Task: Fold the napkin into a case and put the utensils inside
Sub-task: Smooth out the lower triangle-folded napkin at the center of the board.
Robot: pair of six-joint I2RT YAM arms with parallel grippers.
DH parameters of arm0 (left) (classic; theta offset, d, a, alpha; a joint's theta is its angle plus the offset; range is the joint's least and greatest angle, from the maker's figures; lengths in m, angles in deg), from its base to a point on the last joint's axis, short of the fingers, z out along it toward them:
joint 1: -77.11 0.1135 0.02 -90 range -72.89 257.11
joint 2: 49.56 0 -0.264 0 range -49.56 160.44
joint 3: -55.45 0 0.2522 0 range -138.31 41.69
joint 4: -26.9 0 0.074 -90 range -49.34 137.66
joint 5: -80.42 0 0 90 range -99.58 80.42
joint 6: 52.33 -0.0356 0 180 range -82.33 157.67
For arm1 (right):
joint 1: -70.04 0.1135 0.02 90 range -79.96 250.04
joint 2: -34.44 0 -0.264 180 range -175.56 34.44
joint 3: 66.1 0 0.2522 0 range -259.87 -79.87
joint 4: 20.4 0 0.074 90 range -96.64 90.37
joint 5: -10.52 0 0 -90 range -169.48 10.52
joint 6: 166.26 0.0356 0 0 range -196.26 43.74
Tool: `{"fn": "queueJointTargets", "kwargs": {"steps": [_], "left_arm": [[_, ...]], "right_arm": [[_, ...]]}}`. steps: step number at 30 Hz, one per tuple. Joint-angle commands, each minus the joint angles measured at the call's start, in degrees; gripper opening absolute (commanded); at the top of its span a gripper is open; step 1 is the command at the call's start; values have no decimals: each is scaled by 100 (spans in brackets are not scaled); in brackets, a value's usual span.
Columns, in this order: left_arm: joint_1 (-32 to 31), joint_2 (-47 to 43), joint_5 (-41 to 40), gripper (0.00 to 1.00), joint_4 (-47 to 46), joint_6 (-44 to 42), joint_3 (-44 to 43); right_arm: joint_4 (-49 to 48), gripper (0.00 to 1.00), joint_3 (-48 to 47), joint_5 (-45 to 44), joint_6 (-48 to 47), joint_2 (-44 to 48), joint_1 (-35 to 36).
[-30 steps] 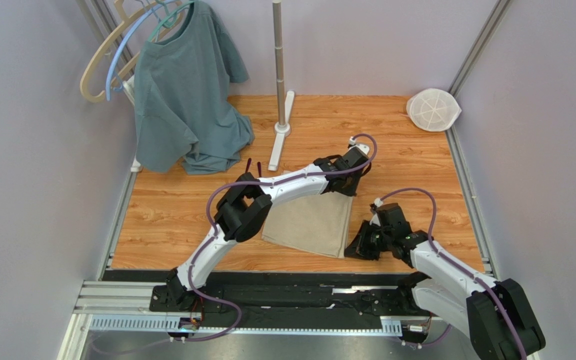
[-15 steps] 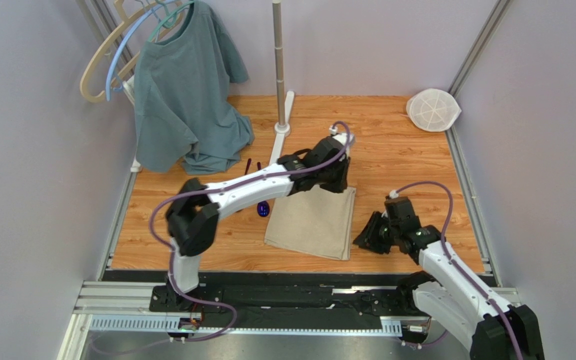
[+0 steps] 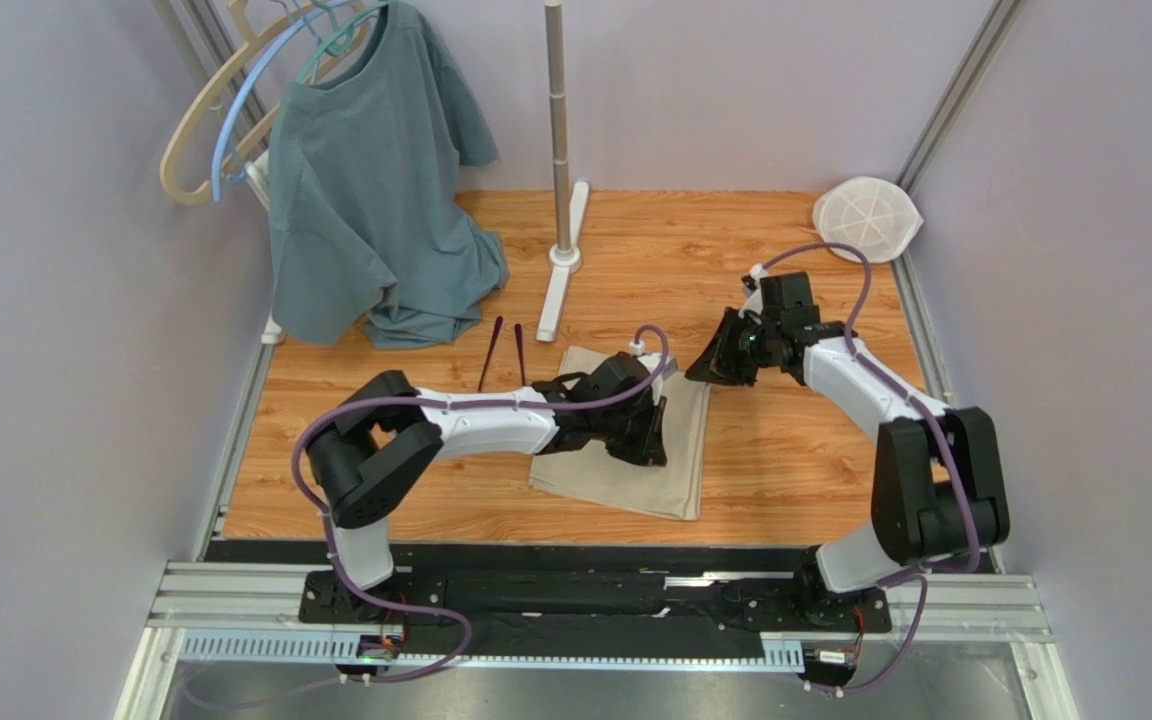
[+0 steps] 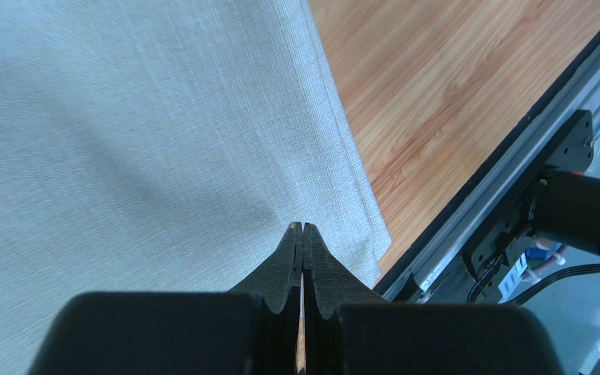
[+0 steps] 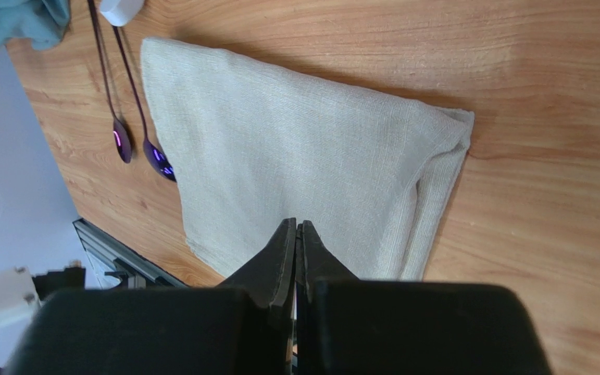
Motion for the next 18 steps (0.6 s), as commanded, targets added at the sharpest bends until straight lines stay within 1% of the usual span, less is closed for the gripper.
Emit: {"fn": "queueJointTargets", "kwargs": {"steps": [1,6,9,10,13,14,18], "left_arm": [[-115,106,341,0,-817,184,-52],[-238,194,341,0,-887,211,19],[-317,194,306,0,-861,193,54],[-343,203,323,0,-835,184,45],[-414,168,315,0,-782,123,54],[-431,150,323,0,-773,88,54],[-449,273,508,0,-747,26,-51]], "right_arm": [[-230,0,-179,314,-318,-568,-110],[-266,0,-126,226,-581,-999,-408],[-257,0,-126,15,-775,-1166,-523],[-283,0,-161,50,-819,-1393,-549],[-274,0,-284,-81,-889,-1702,-628],[-257,0,-310,-247,-942,-1720,-620],[-362,0,-310,-126,-960,-1650,-620]]}}
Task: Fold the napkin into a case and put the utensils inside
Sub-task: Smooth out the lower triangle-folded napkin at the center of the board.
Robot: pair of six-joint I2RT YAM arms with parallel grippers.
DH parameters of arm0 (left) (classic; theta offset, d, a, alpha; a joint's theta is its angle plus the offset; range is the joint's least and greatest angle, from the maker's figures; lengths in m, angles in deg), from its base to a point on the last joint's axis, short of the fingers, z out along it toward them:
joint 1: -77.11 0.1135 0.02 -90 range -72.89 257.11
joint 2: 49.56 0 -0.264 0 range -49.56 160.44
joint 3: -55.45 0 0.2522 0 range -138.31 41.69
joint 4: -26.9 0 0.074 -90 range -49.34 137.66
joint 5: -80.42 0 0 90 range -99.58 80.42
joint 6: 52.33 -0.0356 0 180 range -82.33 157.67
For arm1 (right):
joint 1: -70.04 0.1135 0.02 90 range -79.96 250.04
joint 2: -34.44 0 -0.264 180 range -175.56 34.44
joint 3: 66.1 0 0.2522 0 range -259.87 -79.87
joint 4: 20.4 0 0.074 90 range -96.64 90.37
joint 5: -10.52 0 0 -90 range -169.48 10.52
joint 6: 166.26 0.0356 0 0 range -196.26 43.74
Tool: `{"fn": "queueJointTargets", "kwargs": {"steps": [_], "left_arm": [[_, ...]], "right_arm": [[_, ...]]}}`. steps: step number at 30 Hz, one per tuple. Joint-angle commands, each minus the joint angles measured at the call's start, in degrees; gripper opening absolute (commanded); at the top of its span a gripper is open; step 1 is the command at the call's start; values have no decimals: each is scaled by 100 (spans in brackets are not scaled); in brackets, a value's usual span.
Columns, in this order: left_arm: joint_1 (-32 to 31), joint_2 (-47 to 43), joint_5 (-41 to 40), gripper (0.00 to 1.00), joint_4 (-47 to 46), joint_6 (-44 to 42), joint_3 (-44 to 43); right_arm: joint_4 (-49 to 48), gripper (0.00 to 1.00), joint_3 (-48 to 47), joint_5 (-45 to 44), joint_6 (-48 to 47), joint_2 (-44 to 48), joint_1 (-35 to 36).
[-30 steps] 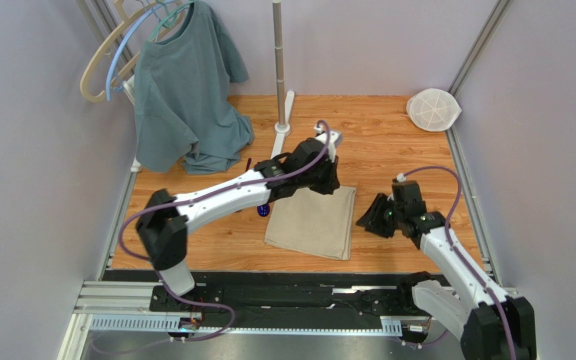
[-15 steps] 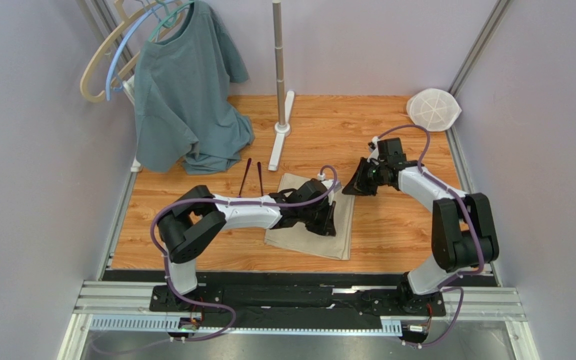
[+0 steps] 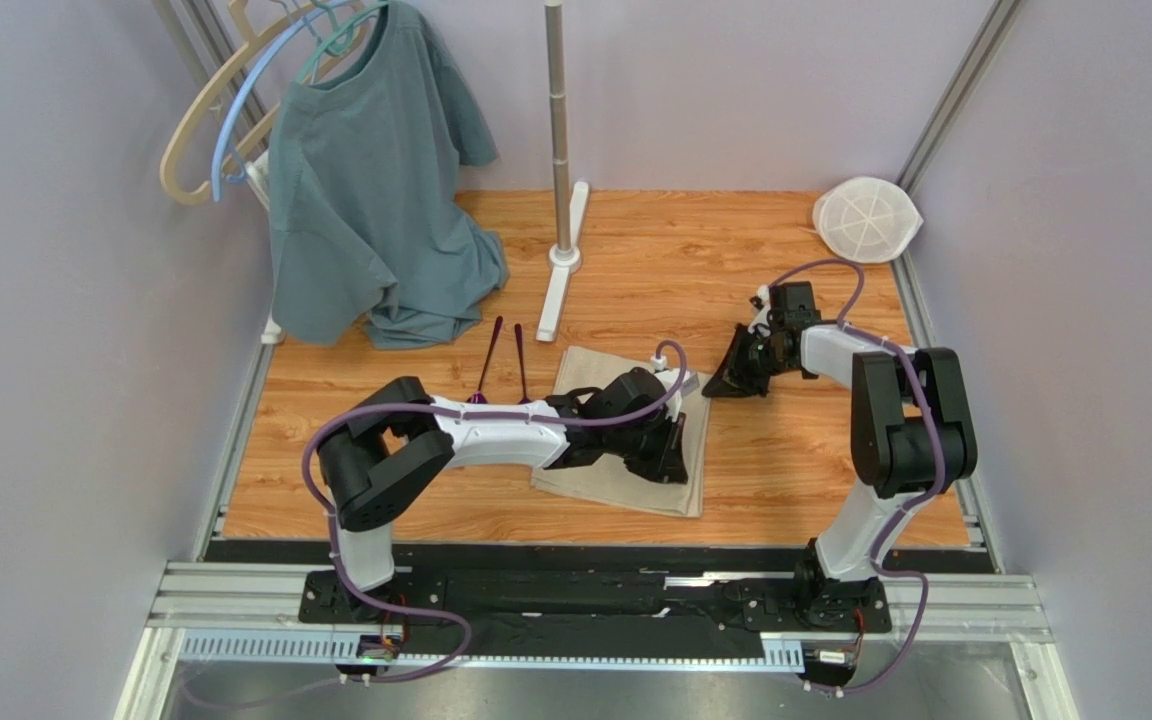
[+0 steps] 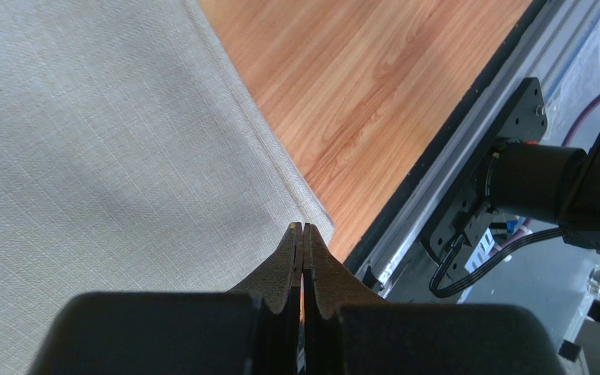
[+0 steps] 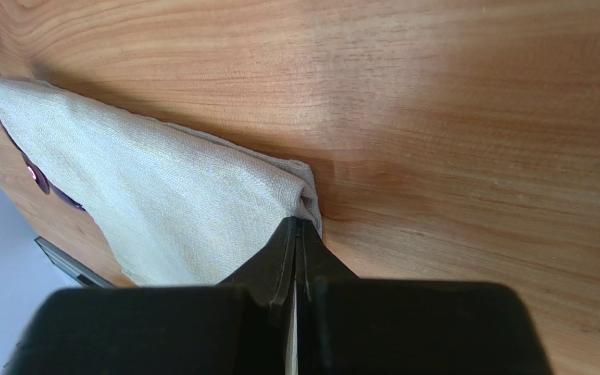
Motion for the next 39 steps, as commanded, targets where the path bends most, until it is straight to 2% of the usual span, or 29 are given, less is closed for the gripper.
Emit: {"fn": "queueJointTargets", "kwargs": {"steps": [1,8,13,15,16,17,20,23,25,27,28,31,33,39], "left_arm": [[-42,72,224,0,-226,-81,-69],[-183,160,172,0,-148,77,-69],[-280,538,400,0,54,130,-385],[-358,215,-38,0,99,34,-289],[-385,39,-231,3,133,-2,-141],[-394,-302,-572,14,177,-46,-78],[-447,-752,-917,30,546,-379,-42],[-464,-824,-928,33,1020,-442,-235],[-491,-737,-884,34,1275,-433,-376],[-526,-587,-910,34,1346,-441,-429],[-552,-526,-953,36,1373,-441,-464],[-640,-210,-1146,38,1811,-573,-797],[-736,-16,-1235,39,1996,-643,-973],[-939,283,-1323,42,2076,-688,-1176]], "right_arm": [[-185,0,-155,-261,-274,-31,12],[-176,0,-173,-165,-274,-48,3],[-81,0,-129,-156,-107,66,12],[113,0,-77,-304,16,284,56],[366,1,-33,-410,103,590,56],[482,13,124,-593,191,802,73],[1009,35,353,-944,87,1611,65],[1317,43,827,-956,52,2508,117],[1353,44,1293,-702,130,2895,205],[1153,37,1880,-79,348,3334,363],[1038,21,2118,106,472,3475,407],[607,0,2777,424,964,4125,574],[423,0,2981,433,1132,4441,706],[413,0,3325,345,1290,4628,917]]}}
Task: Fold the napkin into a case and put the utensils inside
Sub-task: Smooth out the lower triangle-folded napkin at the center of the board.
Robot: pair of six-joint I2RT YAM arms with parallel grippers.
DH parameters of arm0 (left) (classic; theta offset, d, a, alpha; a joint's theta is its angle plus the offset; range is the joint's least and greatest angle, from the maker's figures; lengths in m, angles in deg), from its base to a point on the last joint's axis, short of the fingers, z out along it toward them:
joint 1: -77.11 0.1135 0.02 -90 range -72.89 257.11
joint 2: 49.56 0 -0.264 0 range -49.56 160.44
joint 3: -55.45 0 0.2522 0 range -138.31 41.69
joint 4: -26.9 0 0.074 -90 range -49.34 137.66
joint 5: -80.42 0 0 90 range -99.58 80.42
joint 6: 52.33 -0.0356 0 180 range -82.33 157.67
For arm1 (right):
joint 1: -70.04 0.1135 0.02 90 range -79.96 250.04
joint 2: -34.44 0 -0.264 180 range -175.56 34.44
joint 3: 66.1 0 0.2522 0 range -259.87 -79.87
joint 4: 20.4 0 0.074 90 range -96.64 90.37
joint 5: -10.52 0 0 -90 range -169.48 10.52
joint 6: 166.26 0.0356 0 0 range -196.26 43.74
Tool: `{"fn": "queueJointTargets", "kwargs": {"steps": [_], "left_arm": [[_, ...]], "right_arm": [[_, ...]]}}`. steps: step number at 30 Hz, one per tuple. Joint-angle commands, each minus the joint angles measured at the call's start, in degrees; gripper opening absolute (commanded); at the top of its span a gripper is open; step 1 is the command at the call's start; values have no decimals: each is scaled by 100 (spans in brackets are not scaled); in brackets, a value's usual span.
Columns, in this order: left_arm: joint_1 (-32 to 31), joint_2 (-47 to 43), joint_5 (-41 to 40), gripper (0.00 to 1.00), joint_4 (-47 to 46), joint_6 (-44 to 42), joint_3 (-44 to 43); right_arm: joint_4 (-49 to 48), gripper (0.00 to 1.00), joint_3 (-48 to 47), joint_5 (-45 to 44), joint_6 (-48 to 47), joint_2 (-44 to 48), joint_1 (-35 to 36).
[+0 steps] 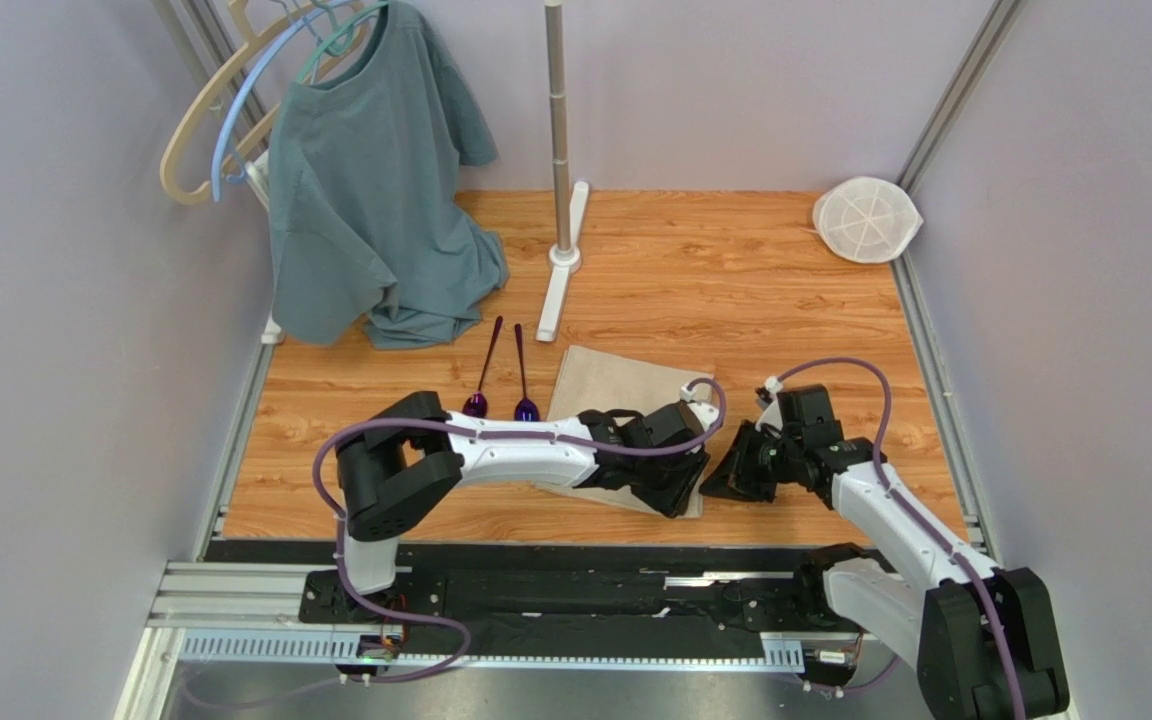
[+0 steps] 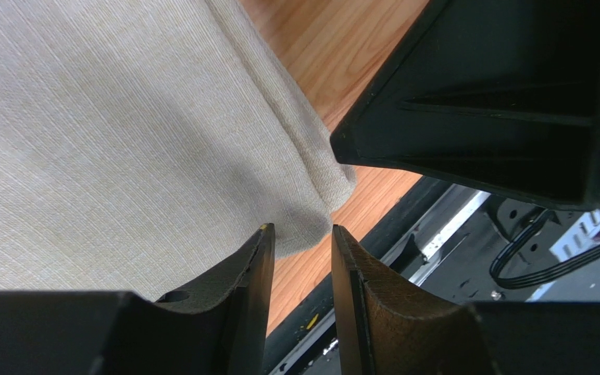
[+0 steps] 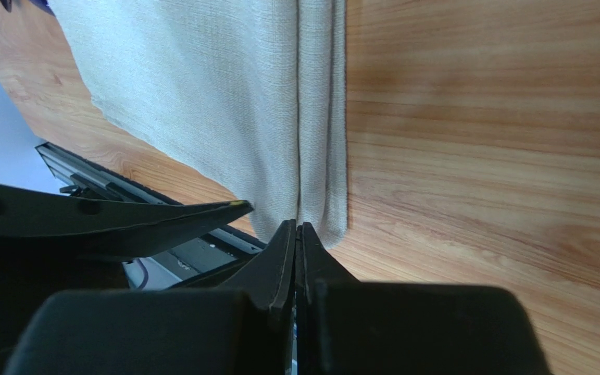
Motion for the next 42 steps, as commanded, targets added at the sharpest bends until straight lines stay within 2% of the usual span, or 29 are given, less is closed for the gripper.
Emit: {"fn": "queueJointTargets", "kwargs": {"steps": [1,12,18,21,25,30,36,42], "left_arm": [[-146,154,-169,42,266,-174,-359],[-190,418,-169,42,205,-16,-482],[-190,629,-239,36,433,37,-710],[-190,621,-423,27,451,72,-702],[-190,507,-643,10,556,28,-737],[-190,208,-679,0,565,-33,-737],[-190,23,-127,0,398,107,-842],[-190,224,-20,0,328,160,-877]], "right_arm": [[-433,0,114,140,335,195,91],[-521,0,193,87,415,82,285],[-688,0,325,-89,476,-165,311],[-767,0,395,-123,529,-287,337],[-671,0,457,-431,617,-367,337],[-600,0,545,-669,740,-297,337],[-609,0,571,-651,845,-192,346],[-556,0,580,-660,951,-33,346]]}}
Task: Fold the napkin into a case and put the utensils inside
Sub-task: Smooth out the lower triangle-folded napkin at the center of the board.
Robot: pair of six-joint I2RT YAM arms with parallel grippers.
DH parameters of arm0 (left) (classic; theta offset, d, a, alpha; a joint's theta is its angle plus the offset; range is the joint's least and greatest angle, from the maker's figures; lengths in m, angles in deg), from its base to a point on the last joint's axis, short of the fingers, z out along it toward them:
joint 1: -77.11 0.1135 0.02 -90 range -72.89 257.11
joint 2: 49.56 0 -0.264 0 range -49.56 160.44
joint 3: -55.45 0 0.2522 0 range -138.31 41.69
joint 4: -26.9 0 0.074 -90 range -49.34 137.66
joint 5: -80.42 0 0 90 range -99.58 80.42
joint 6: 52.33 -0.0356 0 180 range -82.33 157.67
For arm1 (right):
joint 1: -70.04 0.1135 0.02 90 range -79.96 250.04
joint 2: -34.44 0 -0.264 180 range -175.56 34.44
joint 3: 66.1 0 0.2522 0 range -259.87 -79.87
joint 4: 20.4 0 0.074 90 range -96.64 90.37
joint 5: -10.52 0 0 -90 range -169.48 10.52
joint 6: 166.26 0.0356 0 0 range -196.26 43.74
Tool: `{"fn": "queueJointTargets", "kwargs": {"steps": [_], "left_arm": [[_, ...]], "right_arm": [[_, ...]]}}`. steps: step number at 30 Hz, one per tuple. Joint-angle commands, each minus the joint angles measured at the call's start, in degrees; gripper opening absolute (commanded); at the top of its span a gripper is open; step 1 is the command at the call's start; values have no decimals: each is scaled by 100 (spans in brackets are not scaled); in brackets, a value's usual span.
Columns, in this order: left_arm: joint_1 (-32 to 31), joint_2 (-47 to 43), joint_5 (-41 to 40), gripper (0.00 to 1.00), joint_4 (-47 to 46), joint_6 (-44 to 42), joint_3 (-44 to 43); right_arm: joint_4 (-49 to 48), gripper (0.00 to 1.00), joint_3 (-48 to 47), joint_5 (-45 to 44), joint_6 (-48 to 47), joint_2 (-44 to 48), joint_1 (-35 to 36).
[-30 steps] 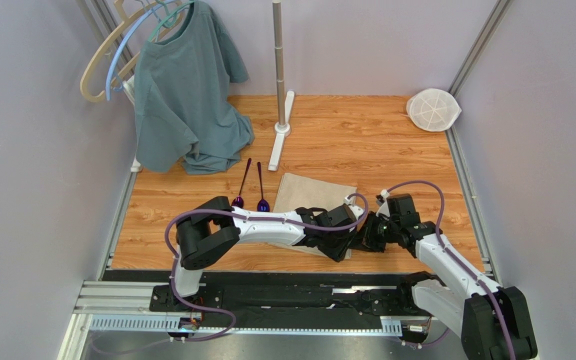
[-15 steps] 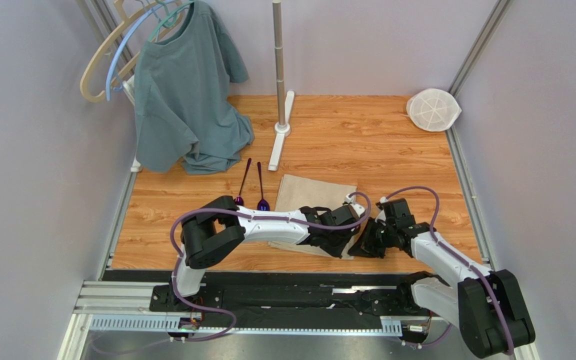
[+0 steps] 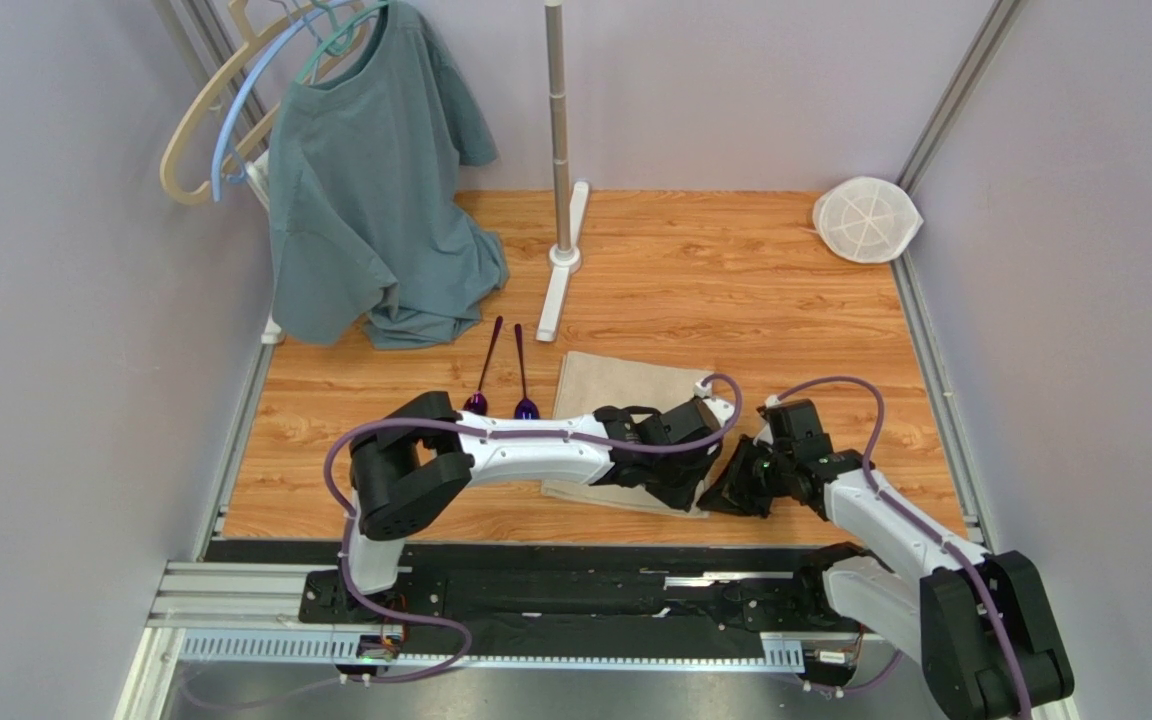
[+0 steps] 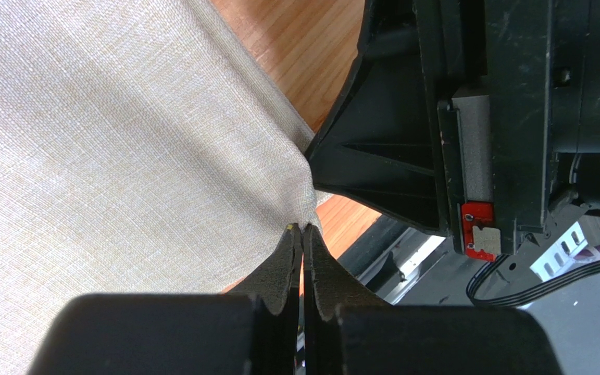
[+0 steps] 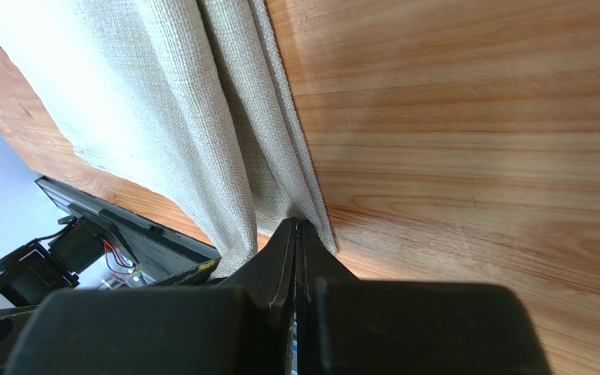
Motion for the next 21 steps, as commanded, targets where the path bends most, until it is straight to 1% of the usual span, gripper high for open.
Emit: {"fn": "queueJointTargets", "kwargs": {"steps": [1,11,15,18,19,21], "left_arm": [[-30,-62,243,0,-153,81,-222],[-30,167,287,0,-373,204,-345],[5,439,410,0,-487,327,-406],[14,466,384,0,-575,310,-345],[23,449,375,0,-592,292,-301],[49,361,384,4,-601,266,-266]], "right_arm": [[16,0,58,-262,125,144,16],[-115,0,233,-183,318,206,51],[-37,0,172,-209,345,241,95],[568,0,-151,-577,213,442,95],[996,0,-258,-892,178,530,95],[1464,0,-590,-1280,178,855,95]]}}
